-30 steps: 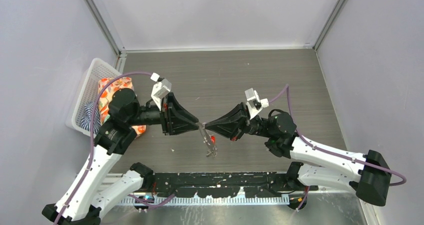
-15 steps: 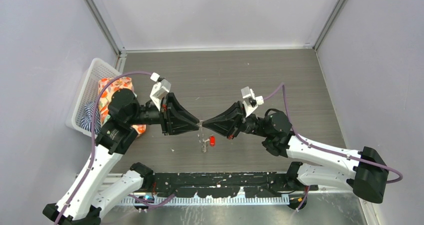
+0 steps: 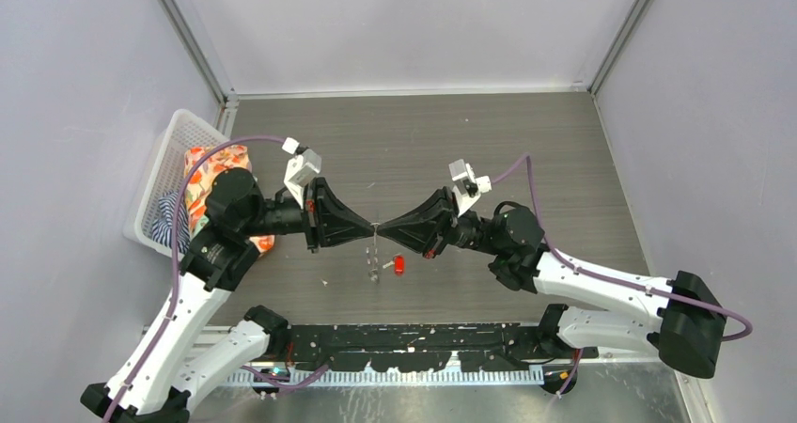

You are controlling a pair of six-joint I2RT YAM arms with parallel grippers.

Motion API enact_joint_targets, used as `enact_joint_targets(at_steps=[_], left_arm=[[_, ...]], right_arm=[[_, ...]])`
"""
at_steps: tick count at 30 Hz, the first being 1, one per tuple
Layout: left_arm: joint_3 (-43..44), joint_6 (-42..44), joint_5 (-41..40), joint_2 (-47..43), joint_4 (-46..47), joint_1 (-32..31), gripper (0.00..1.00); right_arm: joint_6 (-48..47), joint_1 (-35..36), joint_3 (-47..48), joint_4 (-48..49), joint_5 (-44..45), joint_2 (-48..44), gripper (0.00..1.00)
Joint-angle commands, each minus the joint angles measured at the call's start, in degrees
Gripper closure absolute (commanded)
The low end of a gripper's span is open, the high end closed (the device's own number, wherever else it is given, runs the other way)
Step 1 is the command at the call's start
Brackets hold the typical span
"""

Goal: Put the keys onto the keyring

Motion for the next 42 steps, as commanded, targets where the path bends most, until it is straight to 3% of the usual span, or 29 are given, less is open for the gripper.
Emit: enact_joint_targets(at_steps=[1,5,6,8,11,15,19,23,29,33,42], left_arm=[[0.3,1.2,-3.8,-1.4,0.3,0.2,0.99],[0.5,1.7,-5.0,-2.2,-0.9,0.2,1.00],[0.5,2.0,-5.0,-2.4,-1.3,0.2,0.99],[0.7,3.1,-3.9,-2.4,-2.1,0.2,1.00],[1.6,8.5,0.1,-1.7,-5.6,0.2,0.99],[4.3,20.1,6.0,-0.2,-16.1,0.2,0.99],[6.5,26.5,8.5,1.2,-21.2,0.2,0.99],[8.0,28.8,10.2,2.2,-22.5,0.1,0.99],[8.9,31.8,9.7,3.4,-24.9,0.1,0.99],[8.6,32.4,8.8,3.4,-25.3,0.0,0.99],[8.7,32.5,8.5,3.9,-25.3,0.0,0.99]], right_arm=[[0.9,0.2,3.3,4.4,-0.3,0.6,0.99],[0.5,0.3,3.4,2.3,-1.6,0.1,0.99],[0.4,0.2,3.7,1.2,-2.0,-0.2,0.94],[-0.5,0.2,5.0,-3.4,-2.6,-1.4,0.76],[-4.3,-0.5,9.7,-17.6,-3.1,-4.3,0.55],[-13.0,-3.3,20.3,-40.7,-12.5,-4.6,0.44],[-19.1,-6.3,30.0,-58.7,-23.4,-0.2,0.43],[-23.5,-6.4,37.4,-67.5,-29.9,5.5,0.44],[-24.1,-6.2,40.4,-68.7,-32.7,9.5,0.44],[-24.3,-5.8,40.9,-68.9,-32.6,10.4,0.53],[-27.7,-3.5,41.4,-71.3,-26.9,11.2,0.58]])
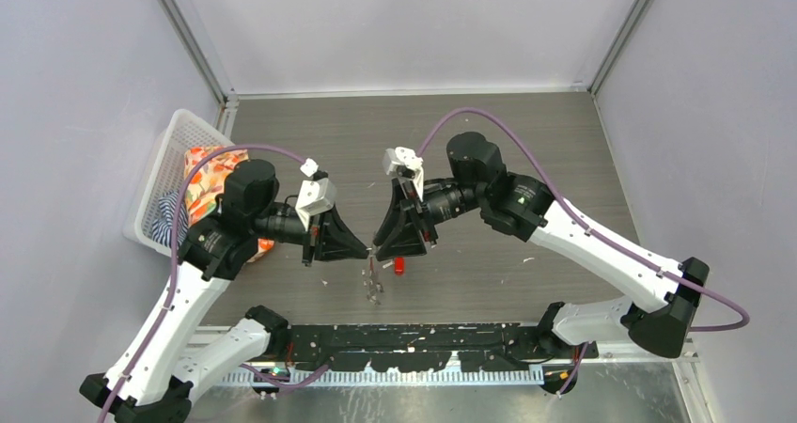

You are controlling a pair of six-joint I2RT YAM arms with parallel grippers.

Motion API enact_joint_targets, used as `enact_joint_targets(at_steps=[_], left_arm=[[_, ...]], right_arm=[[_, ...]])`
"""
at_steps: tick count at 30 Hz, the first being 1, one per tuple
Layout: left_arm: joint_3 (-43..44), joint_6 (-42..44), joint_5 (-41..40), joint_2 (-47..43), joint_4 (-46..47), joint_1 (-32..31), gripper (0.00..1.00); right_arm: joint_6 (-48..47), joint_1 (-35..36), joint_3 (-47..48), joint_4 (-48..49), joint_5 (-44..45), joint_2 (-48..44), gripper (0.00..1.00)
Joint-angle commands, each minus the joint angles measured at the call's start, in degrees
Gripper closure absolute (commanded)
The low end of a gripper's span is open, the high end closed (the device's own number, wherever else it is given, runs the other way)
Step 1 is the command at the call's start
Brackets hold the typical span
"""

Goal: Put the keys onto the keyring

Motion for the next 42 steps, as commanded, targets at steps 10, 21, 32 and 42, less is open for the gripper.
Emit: enact_joint_targets(at_steps=[10,21,32,42], left_arm=[[2.1,1.0,0.5,-0.5,0.3,0.0,0.99],[2.6,1.0,0.8,-0.6,-0.2,0.0,0.99],[2.7,0.6,0.2,-0.6,-0.3,0.1,0.90],[-2.0,-4.9,-3.3,-3.7,3.0,0.1,0.74]], right_arm=[[-4.1,3.1,4.1,-2.1,6.6,0.7,0.71],[-5.9,3.8,5.7,-5.8,9.1,1.5,0.89],[-4.6,4.0,1.4,0.6,12.6,-3.2,0.99],[3.1,4.0,-8.4,18.7,14.8,-9.6,0.99]])
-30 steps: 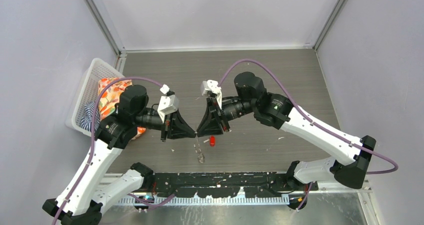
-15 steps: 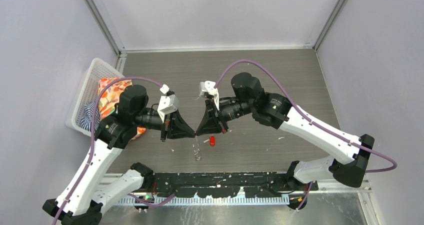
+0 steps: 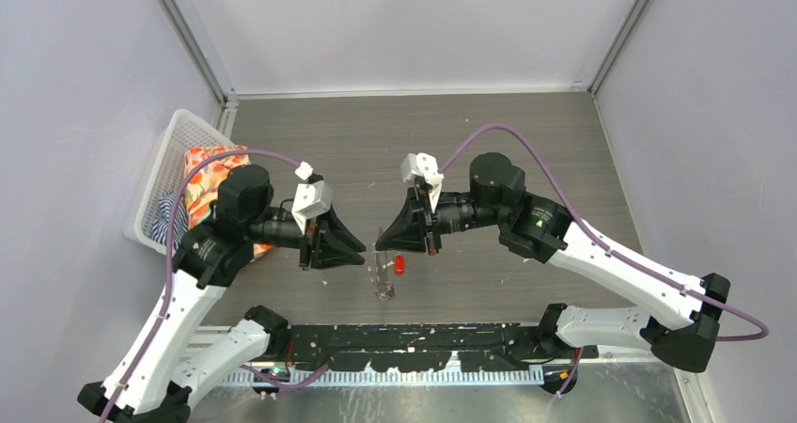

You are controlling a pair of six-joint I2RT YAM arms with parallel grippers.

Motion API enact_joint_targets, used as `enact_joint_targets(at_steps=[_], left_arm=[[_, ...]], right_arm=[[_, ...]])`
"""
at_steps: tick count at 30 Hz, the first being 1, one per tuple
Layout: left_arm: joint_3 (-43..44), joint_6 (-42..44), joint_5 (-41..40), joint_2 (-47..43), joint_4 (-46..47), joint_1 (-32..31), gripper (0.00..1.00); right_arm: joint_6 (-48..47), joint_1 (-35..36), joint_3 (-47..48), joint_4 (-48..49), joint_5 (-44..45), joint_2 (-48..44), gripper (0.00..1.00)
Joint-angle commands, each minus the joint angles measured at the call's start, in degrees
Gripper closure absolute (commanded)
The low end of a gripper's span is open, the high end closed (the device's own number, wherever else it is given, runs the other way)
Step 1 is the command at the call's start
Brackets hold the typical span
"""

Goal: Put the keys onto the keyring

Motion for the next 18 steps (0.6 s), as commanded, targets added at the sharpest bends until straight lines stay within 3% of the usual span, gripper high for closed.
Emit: enact_joint_targets(at_steps=[1,4,7,13,18], left_arm=[[-2.8,-5.3,-2.6,-2.9,6.1,0.0,0.75],[-4.4,-10.1,-3.6,-4.1,11.6,0.1,0.75],[-5.3,-15.0,-3.3,-4.1,16.4,0.1,0.70],[-5.1,-18.1,-1.1,-3.6,18.7,0.0,0.63],[-5.9,-18.2,-1.1,-3.9,18.6,0.0,0.68]], right_arm=[[5.3,0.1,-2.7,14.3,1.0,-2.7,0.99],[6.6,0.1,-4.2,16.4,1.0,-3.0,0.99],[7.5,0.1,-4.9,17.8,1.2,-3.2,0.99],[7.9,0.1,-5.7,19.1,1.6,-3.3,0.99],[8.5,0.0,-6.2,20.4,1.6,-3.0,0.99]])
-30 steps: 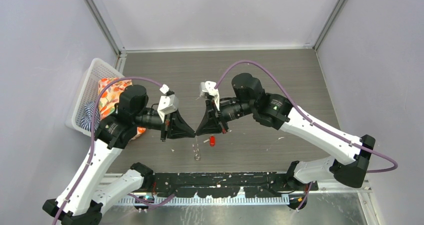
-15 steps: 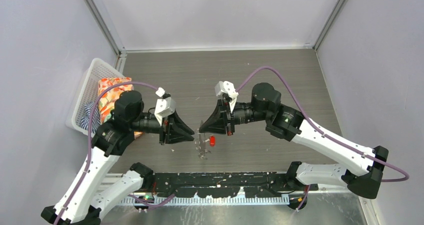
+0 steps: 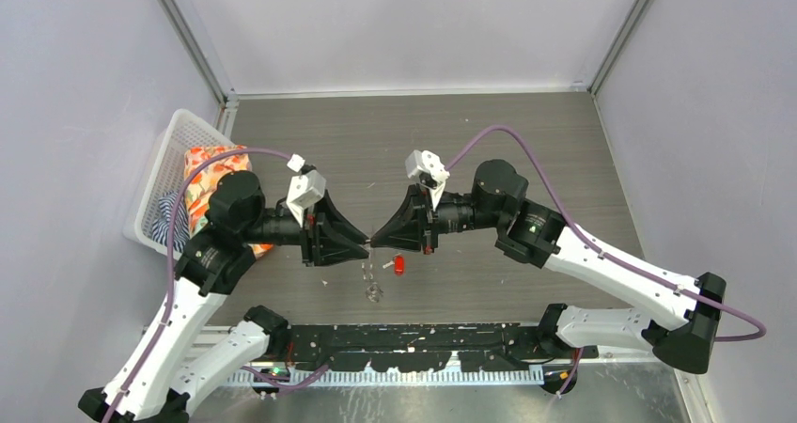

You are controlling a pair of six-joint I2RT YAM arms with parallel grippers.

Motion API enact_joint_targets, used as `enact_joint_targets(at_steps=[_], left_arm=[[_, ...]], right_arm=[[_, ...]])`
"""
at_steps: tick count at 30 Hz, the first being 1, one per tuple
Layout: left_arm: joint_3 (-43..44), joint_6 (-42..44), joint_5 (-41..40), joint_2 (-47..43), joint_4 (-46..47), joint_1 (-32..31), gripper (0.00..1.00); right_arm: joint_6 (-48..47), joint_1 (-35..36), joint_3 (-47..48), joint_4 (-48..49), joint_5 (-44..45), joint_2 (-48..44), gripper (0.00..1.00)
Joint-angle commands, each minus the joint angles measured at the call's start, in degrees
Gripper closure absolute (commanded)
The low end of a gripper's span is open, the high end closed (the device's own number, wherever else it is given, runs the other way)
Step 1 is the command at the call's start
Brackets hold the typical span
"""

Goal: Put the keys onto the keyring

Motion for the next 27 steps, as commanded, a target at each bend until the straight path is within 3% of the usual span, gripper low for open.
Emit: enact_joint_targets(at_steps=[1,13,19,22,27], left_arm=[[-0.6,-2.1,1.2,-0.3,3.3,0.1,0.71],[-1.0,-3.4,-3.3,-0.9,4.4,0.1,0.98],[-1.4,-0.4,-4.6,-2.8,3.9,0.1,1.00],[-0.4,6.3,-4.7,-3.3,-0.5,0.0,1.00],[2.1,30.6,-5.2,-4.2,-11.5,0.0,1.00]], right_arm=[[1.2,0.0,0.0,6.0,0.6,-1.3,0.99],[2.3,0.1,-1.7,7.7,0.6,-1.8,0.99],[2.5,0.1,-2.4,7.8,0.8,-2.0,0.98],[2.9,0.2,-3.0,7.9,2.2,-2.9,0.78],[1.0,0.1,-2.9,5.7,7.0,-5.8,0.57]])
